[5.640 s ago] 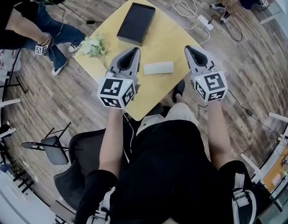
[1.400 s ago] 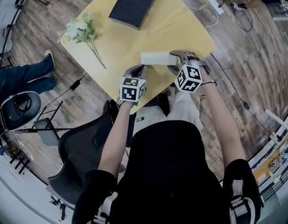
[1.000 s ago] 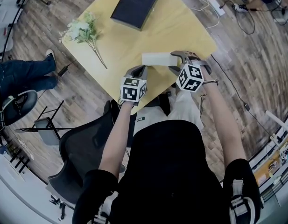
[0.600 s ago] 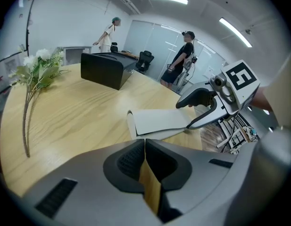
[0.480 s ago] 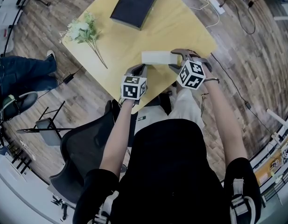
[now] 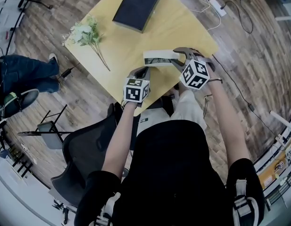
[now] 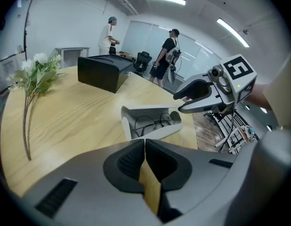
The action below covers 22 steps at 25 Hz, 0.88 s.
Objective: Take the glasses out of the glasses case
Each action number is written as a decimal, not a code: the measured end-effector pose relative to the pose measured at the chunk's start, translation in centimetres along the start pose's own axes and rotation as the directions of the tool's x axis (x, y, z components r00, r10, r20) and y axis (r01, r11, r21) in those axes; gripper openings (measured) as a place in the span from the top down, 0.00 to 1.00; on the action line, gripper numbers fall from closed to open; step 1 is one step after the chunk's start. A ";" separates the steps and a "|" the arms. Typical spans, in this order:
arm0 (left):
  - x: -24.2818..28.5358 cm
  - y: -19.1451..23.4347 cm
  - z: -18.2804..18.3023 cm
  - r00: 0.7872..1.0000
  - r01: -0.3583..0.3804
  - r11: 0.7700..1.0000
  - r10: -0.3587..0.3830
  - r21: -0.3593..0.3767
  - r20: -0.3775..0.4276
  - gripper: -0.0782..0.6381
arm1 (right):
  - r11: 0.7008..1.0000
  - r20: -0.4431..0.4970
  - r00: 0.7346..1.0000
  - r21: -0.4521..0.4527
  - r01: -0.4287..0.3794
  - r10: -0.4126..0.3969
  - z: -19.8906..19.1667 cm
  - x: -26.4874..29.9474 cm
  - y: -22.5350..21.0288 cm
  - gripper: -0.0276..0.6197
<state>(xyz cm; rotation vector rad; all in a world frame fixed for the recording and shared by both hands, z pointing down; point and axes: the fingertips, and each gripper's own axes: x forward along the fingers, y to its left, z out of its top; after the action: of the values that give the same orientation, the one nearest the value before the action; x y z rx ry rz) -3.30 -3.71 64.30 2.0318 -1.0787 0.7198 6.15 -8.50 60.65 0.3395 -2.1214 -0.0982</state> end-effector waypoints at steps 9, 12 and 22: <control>-1.4 -0.4 1.2 0.999 0.009 1.000 -0.009 0.004 0.038 0.86 | 0.997 0.004 0.997 0.004 0.082 -0.082 1.0 -0.1 -2.3 0.89; -1.6 -0.4 1.4 0.999 0.013 1.000 -0.013 0.001 0.048 0.86 | 0.994 0.001 0.994 -0.004 0.107 -0.107 1.0 -0.1 -2.7 0.90; -2.7 -0.7 2.8 0.995 0.026 1.000 -0.026 0.002 0.091 0.86 | 0.992 0.017 0.992 0.006 0.128 -0.128 2.0 -1.6 -3.1 0.89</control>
<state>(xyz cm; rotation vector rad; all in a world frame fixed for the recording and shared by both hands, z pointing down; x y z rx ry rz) -3.63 -4.40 60.41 2.0929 -1.1017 0.6190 5.95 -11.12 57.67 0.4800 -2.1163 -0.1711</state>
